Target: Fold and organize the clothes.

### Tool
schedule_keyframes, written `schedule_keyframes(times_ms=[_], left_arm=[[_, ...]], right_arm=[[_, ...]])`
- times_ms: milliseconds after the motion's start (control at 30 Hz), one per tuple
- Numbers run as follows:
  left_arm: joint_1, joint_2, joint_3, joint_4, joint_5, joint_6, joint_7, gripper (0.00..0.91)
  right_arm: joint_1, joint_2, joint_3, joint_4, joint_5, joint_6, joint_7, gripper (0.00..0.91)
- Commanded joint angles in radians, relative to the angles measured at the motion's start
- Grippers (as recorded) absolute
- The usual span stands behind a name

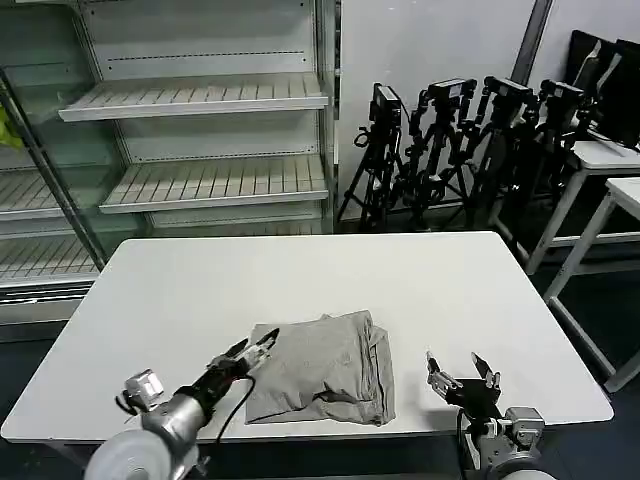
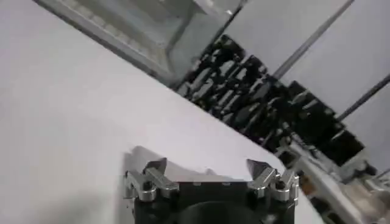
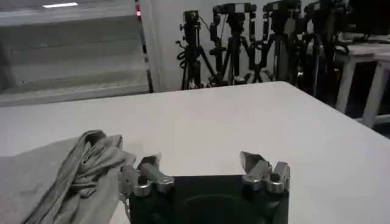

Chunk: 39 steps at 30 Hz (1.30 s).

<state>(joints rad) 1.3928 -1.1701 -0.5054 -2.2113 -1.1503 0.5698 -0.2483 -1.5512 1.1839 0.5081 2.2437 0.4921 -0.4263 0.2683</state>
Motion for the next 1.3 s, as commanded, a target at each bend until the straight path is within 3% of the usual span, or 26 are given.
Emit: schedule_keyframes(times_ms=[33, 900, 1133, 1167, 1200, 1233, 1267, 1300], left_arm=[[0.082, 0.118, -0.088, 0.058, -0.055, 0.012, 0.038, 0.907], [-0.031, -0.048, 0.050, 0.187, -0.081, 0.010, 0.122, 0.907], [-0.061, -0.051, 0.067, 0.198, -0.082, 0.009, 0.124, 0.907], [-0.063, -0.051, 0.069, 0.199, -0.079, 0.009, 0.122, 0.877], [-0.065, -0.051, 0.070, 0.201, -0.074, 0.008, 0.120, 0.242], [-0.066, -0.051, 0.069, 0.203, -0.070, 0.008, 0.119, 0.242], [-0.066, -0.051, 0.068, 0.205, -0.070, 0.007, 0.118, 0.020], [-0.065, -0.050, 0.065, 0.204, -0.071, 0.007, 0.118, 0.020]], right_arm=[[0.003, 0.005, -0.010, 0.000, -0.002, 0.001, 0.002, 0.907], [-0.027, 0.027, 0.004, 0.027, -0.012, -0.010, 0.012, 0.907], [-0.039, 0.036, 0.008, 0.038, -0.019, -0.010, 0.012, 0.907], [-0.041, 0.037, 0.008, 0.041, -0.019, -0.010, 0.012, 0.907], [-0.042, 0.037, 0.008, 0.042, -0.019, -0.011, 0.012, 0.907], [-0.043, 0.038, 0.009, 0.044, -0.019, -0.011, 0.012, 0.907], [-0.044, 0.039, 0.010, 0.046, -0.019, -0.011, 0.013, 0.907], [-0.045, 0.039, 0.011, 0.048, -0.019, -0.011, 0.013, 0.907]])
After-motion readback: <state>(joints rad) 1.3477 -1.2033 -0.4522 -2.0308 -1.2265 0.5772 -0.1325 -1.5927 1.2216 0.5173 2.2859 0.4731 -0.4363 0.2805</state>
